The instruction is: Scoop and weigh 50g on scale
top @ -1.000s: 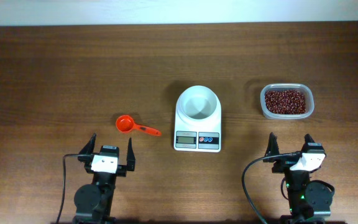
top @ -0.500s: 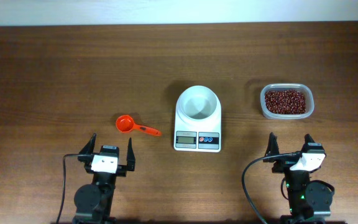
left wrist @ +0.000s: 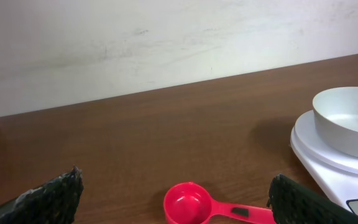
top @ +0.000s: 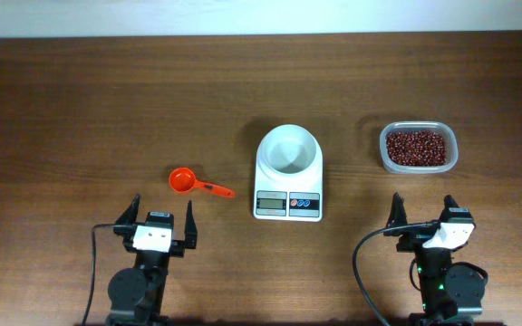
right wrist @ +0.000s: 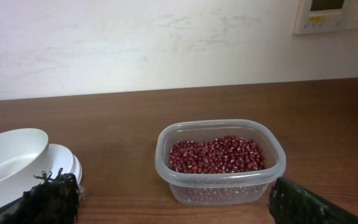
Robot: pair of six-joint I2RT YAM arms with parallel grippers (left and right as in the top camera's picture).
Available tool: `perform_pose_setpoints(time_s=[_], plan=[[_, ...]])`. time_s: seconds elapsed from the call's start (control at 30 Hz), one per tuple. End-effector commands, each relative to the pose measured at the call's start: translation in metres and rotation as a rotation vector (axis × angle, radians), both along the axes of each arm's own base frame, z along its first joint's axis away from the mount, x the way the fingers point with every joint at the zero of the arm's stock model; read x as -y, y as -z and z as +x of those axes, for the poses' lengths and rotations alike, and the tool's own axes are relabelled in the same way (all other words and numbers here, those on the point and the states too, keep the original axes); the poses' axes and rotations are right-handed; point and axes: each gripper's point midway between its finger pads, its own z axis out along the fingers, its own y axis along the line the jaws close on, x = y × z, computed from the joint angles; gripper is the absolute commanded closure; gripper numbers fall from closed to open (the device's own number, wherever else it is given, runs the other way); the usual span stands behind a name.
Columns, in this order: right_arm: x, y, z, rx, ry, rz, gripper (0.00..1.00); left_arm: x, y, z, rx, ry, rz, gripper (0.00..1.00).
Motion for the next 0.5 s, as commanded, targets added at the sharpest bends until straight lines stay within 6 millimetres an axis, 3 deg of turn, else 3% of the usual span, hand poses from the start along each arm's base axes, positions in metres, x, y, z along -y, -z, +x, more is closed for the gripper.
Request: perform_pose_setpoints(time_s=[0.0,0.37,0.47], plan=[[-0.001,0.004,0.0,-0.009,-0.005,0.004,0.01,-0.003,0.0,0.0,0.002,-0.013,-0.008,0.01],[-0.001,0.004,0.0,-0.009,-0.005,0.004,0.01,-0.005,0.0,0.0,0.005,-0.026,-0.007,0.01],[-0.001,0.004,0.0,-0.009,-0.005,0.004,0.01,-0.005,-0.011,0.001,0.047,-0.028,-0.026,0.01]])
